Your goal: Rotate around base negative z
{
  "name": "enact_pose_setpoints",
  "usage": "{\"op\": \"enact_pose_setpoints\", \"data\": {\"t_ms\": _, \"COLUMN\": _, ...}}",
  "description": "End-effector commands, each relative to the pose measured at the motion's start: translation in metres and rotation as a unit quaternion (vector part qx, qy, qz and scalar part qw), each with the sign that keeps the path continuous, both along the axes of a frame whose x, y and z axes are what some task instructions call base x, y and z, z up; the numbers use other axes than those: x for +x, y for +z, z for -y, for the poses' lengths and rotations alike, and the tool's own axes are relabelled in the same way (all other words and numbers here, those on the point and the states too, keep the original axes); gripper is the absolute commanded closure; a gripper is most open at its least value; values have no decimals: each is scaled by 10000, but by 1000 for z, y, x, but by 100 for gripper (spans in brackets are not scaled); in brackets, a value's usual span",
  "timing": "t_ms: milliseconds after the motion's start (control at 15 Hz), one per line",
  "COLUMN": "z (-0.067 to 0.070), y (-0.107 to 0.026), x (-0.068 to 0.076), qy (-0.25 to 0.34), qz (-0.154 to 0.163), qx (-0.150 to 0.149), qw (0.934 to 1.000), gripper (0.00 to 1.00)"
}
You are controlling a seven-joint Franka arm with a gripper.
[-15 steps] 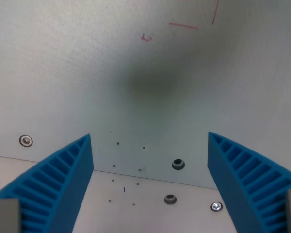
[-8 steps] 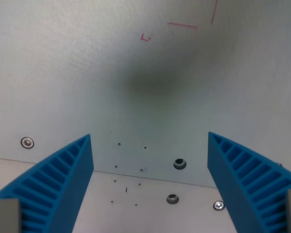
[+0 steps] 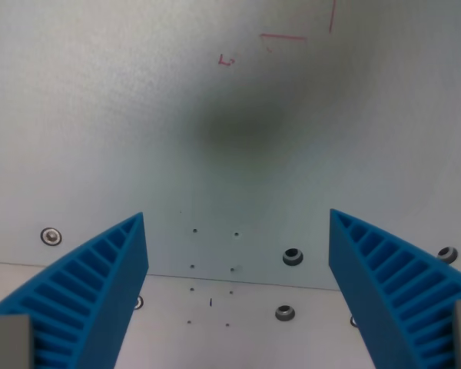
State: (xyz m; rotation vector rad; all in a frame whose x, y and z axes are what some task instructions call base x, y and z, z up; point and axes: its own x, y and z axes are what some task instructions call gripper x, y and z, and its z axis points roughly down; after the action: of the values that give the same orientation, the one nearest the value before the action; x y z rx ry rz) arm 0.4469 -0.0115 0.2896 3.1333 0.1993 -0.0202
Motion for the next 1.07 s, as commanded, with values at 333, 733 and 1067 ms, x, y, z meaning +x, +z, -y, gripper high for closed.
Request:
{"op": "enact_pose_setpoints", "data": {"t_ms": 333, "z": 0, "y": 2, "x": 0, "qy": -952, "qz": 26, "qx": 8, "qw": 9955, "gripper": 0}}
{"op": "enact_pose_setpoints", "data": {"t_ms": 733, "z": 0, "y": 2, "x": 0, "qy": -1349, "qz": 25, "qx": 9, "qw": 9909, "gripper": 0}}
{"op": "enact_pose_setpoints", "data": {"t_ms": 1067, "z": 0, "y": 2, "x": 0, "qy": -1679, "qz": 24, "qx": 10, "qw": 9858, "gripper": 0}}
